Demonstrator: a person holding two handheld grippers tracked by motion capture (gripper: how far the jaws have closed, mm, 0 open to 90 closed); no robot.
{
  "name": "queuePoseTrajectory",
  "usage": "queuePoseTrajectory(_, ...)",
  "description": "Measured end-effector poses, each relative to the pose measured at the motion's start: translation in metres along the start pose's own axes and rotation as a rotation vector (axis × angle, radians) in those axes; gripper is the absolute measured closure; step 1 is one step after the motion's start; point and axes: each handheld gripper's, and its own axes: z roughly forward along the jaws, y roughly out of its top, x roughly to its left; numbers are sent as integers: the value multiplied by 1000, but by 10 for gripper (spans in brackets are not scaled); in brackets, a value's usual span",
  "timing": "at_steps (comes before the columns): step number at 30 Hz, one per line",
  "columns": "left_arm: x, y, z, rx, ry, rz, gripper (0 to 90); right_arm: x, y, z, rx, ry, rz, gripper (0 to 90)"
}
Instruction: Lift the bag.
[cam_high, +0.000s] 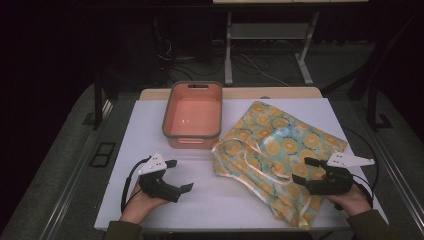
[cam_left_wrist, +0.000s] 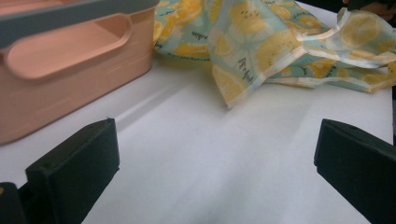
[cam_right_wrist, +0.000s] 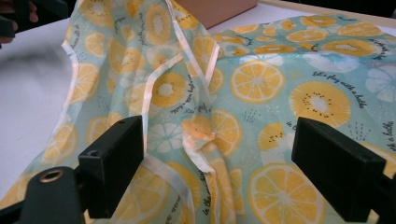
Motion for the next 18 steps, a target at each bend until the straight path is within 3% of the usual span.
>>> queuePoseTrajectory(7, 1, -8, 3, 39, 1, -8, 0, 1, -1, 2, 11, -1, -10, 164)
queuePoseTrajectory(18, -1, -5, 3, 23, -7, -13, 0, 0, -1, 2, 9, -3, -10, 164)
